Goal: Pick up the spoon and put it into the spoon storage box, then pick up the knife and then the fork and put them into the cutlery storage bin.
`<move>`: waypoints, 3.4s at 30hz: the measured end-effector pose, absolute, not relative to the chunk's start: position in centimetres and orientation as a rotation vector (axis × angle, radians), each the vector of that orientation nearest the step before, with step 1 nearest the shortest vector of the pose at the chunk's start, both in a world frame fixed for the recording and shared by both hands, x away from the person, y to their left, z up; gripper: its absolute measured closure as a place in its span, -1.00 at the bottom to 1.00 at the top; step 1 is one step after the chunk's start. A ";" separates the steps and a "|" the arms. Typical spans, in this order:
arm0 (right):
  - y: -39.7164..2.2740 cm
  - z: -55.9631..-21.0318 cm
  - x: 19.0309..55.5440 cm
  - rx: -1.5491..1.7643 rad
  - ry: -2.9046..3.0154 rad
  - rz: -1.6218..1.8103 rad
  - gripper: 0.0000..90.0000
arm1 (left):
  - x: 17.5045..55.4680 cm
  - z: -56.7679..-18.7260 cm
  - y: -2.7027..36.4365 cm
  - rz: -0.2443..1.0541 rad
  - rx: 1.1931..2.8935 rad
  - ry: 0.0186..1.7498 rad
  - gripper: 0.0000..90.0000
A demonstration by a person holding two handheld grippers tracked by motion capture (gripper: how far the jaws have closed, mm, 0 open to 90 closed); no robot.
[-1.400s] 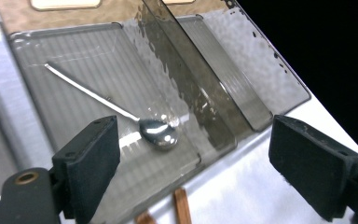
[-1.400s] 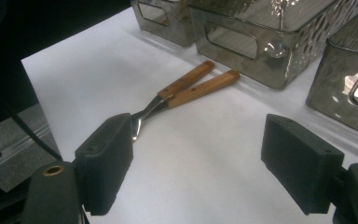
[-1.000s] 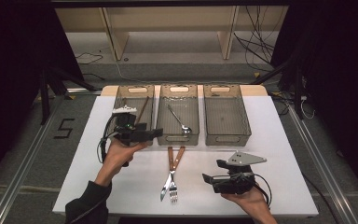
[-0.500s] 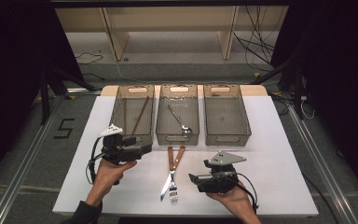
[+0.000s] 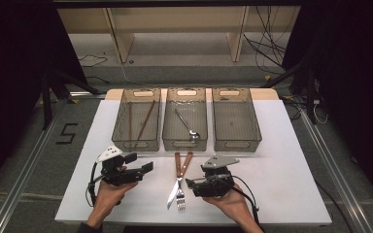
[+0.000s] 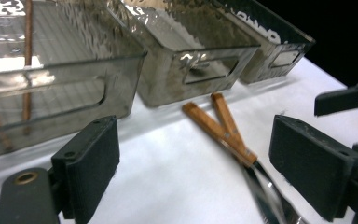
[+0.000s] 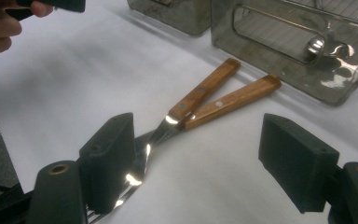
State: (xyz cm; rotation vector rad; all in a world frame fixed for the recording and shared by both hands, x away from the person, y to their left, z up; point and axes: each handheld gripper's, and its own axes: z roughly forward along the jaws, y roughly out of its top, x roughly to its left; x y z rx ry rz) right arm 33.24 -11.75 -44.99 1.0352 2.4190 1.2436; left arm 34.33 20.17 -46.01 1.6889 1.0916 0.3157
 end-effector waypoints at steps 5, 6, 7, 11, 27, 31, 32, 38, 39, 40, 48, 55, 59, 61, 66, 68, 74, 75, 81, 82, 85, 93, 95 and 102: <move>-10.8 -45.4 33.5 1.029 2.437 1.224 -0.38 | 33.7 -46.7 20.7 0.337 1.692 1.100 -0.65; -10.7 -45.5 33.6 1.032 2.439 1.223 -0.37 | 33.6 -46.7 20.7 0.343 1.692 1.099 -0.65; -10.5 -45.6 33.7 1.034 2.442 1.218 -0.37 | 33.5 -46.7 20.7 0.350 1.694 1.098 -0.65; -10.2 -45.9 34.0 1.047 2.443 1.205 -0.36 | 33.3 -47.0 20.7 0.351 1.692 1.092 -0.65; -8.9 -46.5 34.2 1.039 2.482 1.138 -0.14 | 32.4 -47.3 20.9 0.363 1.688 1.093 -0.65; -8.2 -46.9 33.8 1.022 2.493 1.105 -0.05 | 32.3 -47.4 20.9 0.360 1.696 1.087 -0.65; -8.1 -47.0 33.7 1.025 2.499 1.105 -0.04 | 32.3 -47.5 20.8 0.361 1.696 1.085 -0.65; -7.0 -47.5 33.4 1.010 2.510 1.095 0.04 | 32.2 -47.5 20.9 0.365 1.697 1.081 -0.65; -6.8 -47.6 33.4 1.007 2.515 1.088 0.06 | 32.2 -47.5 20.9 0.365 1.698 1.081 -0.65; -6.6 -47.8 33.4 1.012 2.515 1.077 0.08 | 32.2 -47.5 20.9 0.364 1.698 1.084 -0.65; -6.2 -48.5 33.7 1.031 2.512 1.050 0.17 | 32.2 -47.6 20.8 0.360 1.700 1.085 -0.65; -6.0 -48.7 33.7 1.039 2.519 1.025 0.21 | 32.2 -47.6 20.8 0.358 1.701 1.082 -0.65; -5.8 -49.1 33.7 1.042 2.532 1.007 0.30 | 32.2 -47.6 20.8 0.359 1.703 1.082 -0.65; -5.9 -49.1 33.7 1.044 2.535 1.011 0.32 | 32.2 -47.6 20.9 0.359 1.705 1.081 -0.65; -6.1 -49.1 33.9 1.078 2.548 1.023 0.39 | 32.2 -47.6 20.8 0.358 1.703 1.081 -0.65; -6.1 -49.1 33.9 1.091 2.547 1.029 0.43 | 32.2 -47.6 20.8 0.357 1.703 1.082 -0.65; -6.5 -49.1 34.2 1.150 2.564 1.083 0.62 | 32.2 -47.6 20.8 0.356 1.703 1.081 -0.65; -6.4 -49.1 34.2 1.156 2.570 1.097 0.70 | 32.2 -47.6 20.8 0.356 1.704 1.081 -0.65; -6.3 -49.1 34.0 1.147 2.578 1.073 0.95 | 32.2 -47.6 20.8 0.352 1.703 1.083 -0.65; -6.3 -49.2 34.0 1.146 2.581 1.074 0.95 | 32.2 -47.6 20.8 0.352 1.703 1.084 -0.65; -6.4 -49.2 34.0 1.140 2.583 1.083 0.97 | 32.2 -47.6 20.8 0.350 1.703 1.086 -0.65; -6.6 -48.7 33.9 1.088 2.596 1.119 0.99 | 32.3 -47.6 20.9 0.347 1.699 1.088 -0.65; -6.8 -48.3 33.9 1.075 2.598 1.133 0.98 | 32.3 -47.6 20.9 0.347 1.698 1.089 -0.65; -8.0 -46.2 34.0 1.040 2.560 1.202 0.99 | 32.3 -47.7 21.0 0.344 1.702 1.088 -0.65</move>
